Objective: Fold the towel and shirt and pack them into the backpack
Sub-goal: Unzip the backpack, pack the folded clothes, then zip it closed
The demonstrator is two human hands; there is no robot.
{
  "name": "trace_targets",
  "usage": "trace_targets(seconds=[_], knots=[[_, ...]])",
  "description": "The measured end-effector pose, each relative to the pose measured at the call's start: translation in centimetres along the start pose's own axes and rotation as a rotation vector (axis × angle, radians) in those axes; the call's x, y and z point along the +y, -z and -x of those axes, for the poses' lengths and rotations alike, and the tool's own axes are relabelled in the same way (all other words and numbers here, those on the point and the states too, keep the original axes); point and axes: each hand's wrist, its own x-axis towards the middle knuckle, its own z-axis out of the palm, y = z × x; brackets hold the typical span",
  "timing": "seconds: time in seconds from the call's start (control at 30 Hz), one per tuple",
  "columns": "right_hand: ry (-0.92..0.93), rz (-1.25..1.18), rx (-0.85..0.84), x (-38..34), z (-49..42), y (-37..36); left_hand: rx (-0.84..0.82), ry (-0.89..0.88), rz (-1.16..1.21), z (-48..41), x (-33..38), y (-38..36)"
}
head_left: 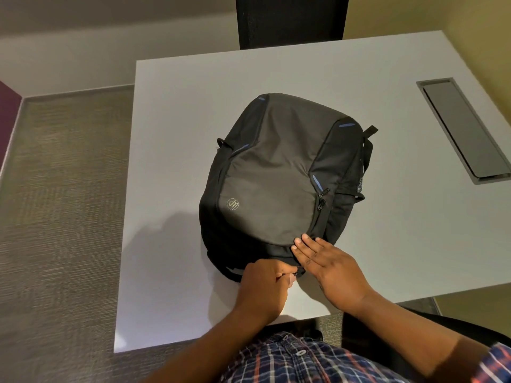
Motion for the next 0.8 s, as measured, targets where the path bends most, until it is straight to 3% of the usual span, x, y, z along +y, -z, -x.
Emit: trace_targets(seconds=[0.27, 0.33, 0.53, 0.8], knots=[[-0.033, 0.051, -0.020, 1.2, 0.7, 0.6, 0.075, 0.076, 0.041, 0.6, -2.4, 5.2], [-0.029, 0.050, -0.019, -1.2, -1.5, 1.0, 0.165, 0.106, 0.063, 2.1, -4.6, 10.2], [-0.192, -0.042, -0.106, -2.7, -0.5, 2.0, 0.205, 0.075, 0.010, 1.8, -4.4, 10.7], [-0.099, -0.084, 0.079, -11.2, -7.5, 5.2, 0.179, 0.011, 0.140, 3.1, -2.1, 12.5]])
